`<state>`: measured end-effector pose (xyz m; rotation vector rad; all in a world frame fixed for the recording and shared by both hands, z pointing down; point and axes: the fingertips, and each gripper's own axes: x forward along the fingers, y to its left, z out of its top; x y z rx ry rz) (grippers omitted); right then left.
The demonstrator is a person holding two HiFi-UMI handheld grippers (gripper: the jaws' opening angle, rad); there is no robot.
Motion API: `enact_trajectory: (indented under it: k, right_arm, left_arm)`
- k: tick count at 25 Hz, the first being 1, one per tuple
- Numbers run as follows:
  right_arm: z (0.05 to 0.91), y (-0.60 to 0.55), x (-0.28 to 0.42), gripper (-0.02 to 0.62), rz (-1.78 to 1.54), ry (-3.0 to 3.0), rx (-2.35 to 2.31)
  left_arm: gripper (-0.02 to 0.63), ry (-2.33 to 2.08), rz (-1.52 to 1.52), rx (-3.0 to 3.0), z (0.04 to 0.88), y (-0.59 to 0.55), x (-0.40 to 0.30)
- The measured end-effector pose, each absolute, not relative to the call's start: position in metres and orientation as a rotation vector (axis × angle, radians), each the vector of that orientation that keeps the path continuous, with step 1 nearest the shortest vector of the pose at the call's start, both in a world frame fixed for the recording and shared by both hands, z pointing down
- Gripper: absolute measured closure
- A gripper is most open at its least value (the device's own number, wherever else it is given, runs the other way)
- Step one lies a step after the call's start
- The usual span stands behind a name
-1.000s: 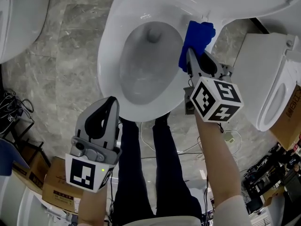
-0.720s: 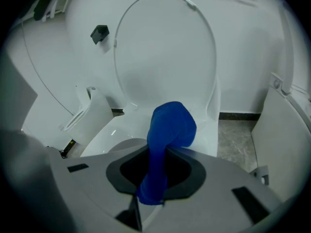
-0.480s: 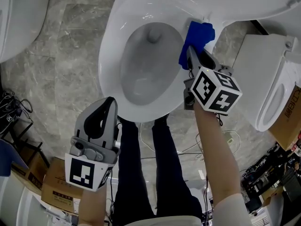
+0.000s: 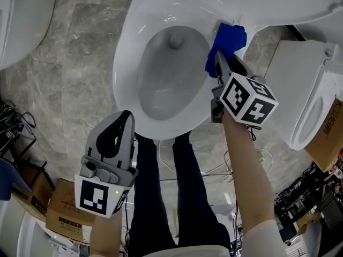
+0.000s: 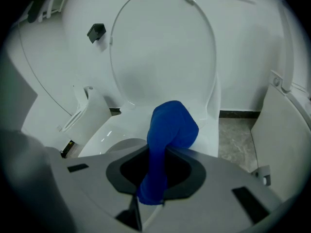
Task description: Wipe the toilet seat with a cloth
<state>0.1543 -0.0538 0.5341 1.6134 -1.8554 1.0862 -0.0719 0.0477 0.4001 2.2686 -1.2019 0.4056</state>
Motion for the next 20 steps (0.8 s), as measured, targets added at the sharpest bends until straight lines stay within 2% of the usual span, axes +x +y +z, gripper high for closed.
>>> enact_trajectory:
  k: [20]
  right_arm:
    - [0.548, -0.09, 0.133, 0.522, 1.069, -1.837, 1.562]
  left_arm:
    - [0.597, -1.233, 0.389, 2.234, 0.407, 0.031, -0.104]
